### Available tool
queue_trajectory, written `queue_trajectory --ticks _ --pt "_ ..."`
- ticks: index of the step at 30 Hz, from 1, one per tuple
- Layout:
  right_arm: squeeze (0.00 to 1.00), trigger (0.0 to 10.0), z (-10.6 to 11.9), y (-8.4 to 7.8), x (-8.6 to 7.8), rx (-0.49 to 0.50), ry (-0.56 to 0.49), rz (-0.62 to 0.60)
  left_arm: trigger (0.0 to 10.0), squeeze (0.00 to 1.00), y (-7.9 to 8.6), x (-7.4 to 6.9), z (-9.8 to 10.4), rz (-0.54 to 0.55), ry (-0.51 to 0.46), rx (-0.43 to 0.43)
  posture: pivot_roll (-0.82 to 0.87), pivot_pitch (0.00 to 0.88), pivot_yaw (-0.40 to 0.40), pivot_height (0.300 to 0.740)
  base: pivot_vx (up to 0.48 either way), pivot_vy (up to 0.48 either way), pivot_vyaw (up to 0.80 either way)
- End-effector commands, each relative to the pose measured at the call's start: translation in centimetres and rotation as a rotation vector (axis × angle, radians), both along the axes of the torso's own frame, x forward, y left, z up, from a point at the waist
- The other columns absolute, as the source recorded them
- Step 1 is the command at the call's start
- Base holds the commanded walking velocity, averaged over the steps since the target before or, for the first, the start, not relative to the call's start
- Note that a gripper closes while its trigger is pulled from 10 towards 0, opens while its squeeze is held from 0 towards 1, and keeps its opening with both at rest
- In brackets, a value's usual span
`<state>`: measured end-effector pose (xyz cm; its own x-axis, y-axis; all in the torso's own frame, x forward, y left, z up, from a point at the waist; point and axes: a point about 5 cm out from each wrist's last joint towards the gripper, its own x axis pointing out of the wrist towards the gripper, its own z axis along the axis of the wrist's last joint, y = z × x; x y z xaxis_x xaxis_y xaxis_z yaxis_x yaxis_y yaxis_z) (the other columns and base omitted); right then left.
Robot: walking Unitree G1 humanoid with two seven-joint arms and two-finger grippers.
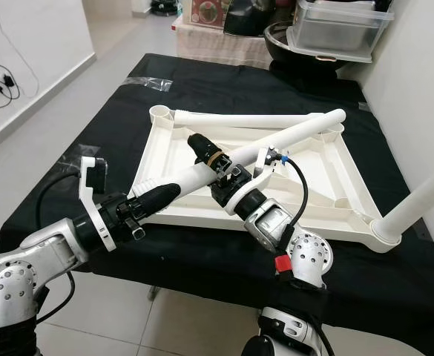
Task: Building children table
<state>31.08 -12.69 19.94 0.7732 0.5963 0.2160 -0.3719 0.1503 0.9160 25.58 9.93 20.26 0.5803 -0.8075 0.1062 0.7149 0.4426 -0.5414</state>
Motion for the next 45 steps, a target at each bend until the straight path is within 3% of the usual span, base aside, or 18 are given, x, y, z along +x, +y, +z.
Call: queue_trajectory --ticks 1,20,21,38,45 --pt "0.00 10.0 0.2 0.5 0.3 0.006 0.012 0.007 10.0 0.00 -1.2 -0.8 0.2 -0.069 -0.018 -0.019 0.07 0.055 -0.095 0.740 0.000 0.000 0.00" --pt "0.00 10.0 0.3 0.9 0.0 0.014 0.012 0.038 10.0 0.00 -1.6 -1.5 -0.6 -0.079 0.008 -0.009 0.07 0.057 -0.097 0.740 0.000 0.000 0.00" --pt "0.00 0.0 0.4 1.0 0.0 0.014 0.008 0.043 10.0 0.00 -1.6 -1.5 -0.6 -0.081 0.007 -0.008 0.06 0.057 -0.094 0.740 0.000 0.000 0.00" --pt "0.00 0.0 0.5 1.6 -0.1 0.019 0.016 0.046 10.0 0.00 -1.5 -1.3 -0.9 -0.079 0.016 -0.006 0.05 0.070 -0.086 0.740 0.000 0.000 0.00" --pt "0.00 0.0 1.1 1.5 0.0 0.042 0.004 0.036 10.0 0.00 -1.4 -1.5 -1.9 -0.103 0.107 0.003 0.06 0.070 -0.084 0.740 0.000 0.000 0.00"
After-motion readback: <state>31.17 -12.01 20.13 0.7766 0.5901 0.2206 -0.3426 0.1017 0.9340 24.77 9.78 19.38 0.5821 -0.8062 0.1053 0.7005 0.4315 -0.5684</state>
